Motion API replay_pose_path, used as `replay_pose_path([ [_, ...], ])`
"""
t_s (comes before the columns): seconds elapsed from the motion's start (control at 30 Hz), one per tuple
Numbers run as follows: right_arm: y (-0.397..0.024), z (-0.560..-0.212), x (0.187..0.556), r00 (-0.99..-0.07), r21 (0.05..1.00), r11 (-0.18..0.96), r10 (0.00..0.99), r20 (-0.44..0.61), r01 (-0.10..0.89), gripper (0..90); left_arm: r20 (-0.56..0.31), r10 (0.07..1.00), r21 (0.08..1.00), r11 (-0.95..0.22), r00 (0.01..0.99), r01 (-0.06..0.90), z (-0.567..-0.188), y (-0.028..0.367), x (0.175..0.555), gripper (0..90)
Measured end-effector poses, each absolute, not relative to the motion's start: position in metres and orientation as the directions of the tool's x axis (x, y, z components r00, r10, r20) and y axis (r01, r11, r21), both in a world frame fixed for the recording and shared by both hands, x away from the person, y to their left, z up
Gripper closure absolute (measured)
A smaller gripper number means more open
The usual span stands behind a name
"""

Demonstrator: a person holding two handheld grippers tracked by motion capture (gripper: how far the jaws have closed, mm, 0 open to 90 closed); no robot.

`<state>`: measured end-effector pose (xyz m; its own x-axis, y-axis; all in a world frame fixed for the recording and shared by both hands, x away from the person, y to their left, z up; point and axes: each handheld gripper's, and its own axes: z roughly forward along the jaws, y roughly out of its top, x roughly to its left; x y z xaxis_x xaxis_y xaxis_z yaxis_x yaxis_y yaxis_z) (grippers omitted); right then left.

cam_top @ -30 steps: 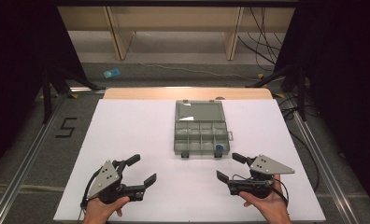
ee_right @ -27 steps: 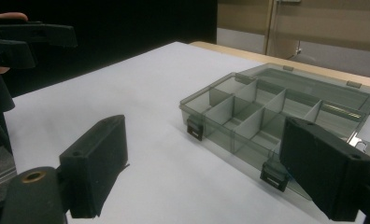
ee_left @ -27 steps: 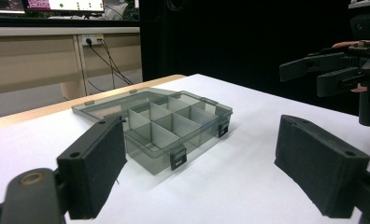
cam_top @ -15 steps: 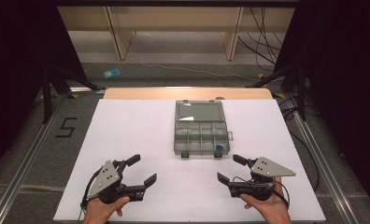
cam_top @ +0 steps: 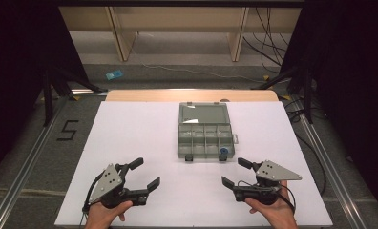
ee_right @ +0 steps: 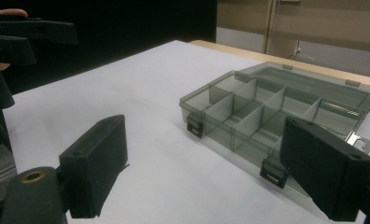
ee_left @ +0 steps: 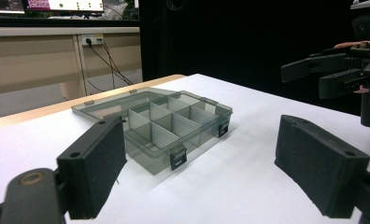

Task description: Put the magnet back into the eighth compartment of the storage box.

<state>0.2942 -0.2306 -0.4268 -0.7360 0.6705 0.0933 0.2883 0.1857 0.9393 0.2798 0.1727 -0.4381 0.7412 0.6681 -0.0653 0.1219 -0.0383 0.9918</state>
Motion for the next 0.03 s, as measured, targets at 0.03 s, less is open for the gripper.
replay_pose_path([
  [0.03,-0.2306,-0.4268,0.2942,-0.736,0.939,0.186,0.671,0.093,0.288,16.3,-0.065,0.668,0.992,-0.039,0.741,0.121,-0.4381,0.1727,0.2799,16.0],
])
